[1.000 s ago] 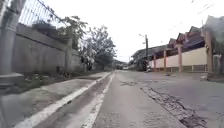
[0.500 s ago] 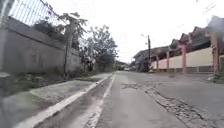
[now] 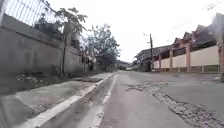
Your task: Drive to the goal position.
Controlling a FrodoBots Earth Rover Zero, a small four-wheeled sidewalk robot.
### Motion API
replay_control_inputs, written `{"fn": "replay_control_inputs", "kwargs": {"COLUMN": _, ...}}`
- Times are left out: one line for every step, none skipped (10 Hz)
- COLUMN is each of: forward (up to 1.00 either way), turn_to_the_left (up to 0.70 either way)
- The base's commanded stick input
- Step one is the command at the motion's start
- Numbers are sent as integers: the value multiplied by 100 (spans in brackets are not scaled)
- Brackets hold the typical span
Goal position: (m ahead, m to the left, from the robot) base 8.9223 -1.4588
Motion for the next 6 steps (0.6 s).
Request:
{"fn": "replay_control_inputs", "kwargs": {"forward": 70, "turn_to_the_left": -35}}
{"fn": "replay_control_inputs", "kwargs": {"forward": 70, "turn_to_the_left": -35}}
{"fn": "replay_control_inputs", "kwargs": {"forward": 70, "turn_to_the_left": -35}}
{"fn": "replay_control_inputs", "kwargs": {"forward": 70, "turn_to_the_left": -35}}
{"fn": "replay_control_inputs", "kwargs": {"forward": 70, "turn_to_the_left": -22}}
{"fn": "replay_control_inputs", "kwargs": {"forward": 70, "turn_to_the_left": 0}}
